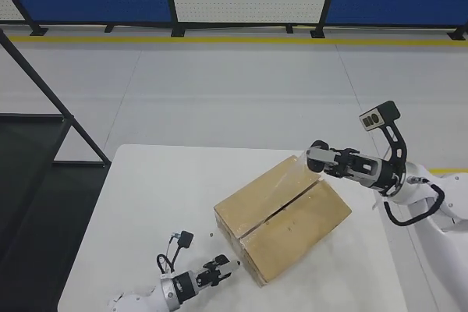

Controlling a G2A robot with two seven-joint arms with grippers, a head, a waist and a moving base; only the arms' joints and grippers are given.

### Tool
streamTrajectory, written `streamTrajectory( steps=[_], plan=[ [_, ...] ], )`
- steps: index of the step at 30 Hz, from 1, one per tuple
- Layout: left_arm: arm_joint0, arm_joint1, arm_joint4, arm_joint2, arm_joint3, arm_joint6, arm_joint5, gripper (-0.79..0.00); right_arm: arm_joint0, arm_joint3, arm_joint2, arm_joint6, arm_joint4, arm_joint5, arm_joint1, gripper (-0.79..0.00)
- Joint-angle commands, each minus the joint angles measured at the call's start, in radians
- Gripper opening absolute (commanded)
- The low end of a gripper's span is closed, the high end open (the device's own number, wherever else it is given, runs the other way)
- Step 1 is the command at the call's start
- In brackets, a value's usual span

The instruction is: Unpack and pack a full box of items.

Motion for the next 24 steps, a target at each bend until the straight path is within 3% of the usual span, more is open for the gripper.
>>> streamTrajectory(
  steps=[1, 6, 10, 18, 24],
  plan=[
    [0.000, 0.000, 0.000, 0.000, 0.001, 0.001, 0.001, 0.000, 0.002, 0.002, 0.000, 0.001, -0.003, 0.003, 0.000, -0.785],
    [-0.001, 0.000, 0.011, 0.001, -0.003, 0.002, 0.000, 0.000, 0.002, 0.002, 0.000, 0.001, -0.003, 0.003, 0.000, -0.785],
    [0.009, 0.005, 0.172, 0.041, -0.048, 0.001, -0.009, 0.000, 0.002, 0.002, 0.000, 0.001, -0.003, 0.003, 0.000, -0.785],
    [0.054, -0.005, 0.616, 0.168, -0.104, 0.302, 0.002, 0.000, 0.002, 0.002, 0.000, 0.001, -0.003, 0.003, 0.000, -0.785],
    [0.065, -0.012, 0.878, 0.254, -0.089, 0.474, 0.002, 0.000, 0.002, 0.002, 0.000, 0.001, -0.003, 0.003, 0.000, -0.785]
  ],
)
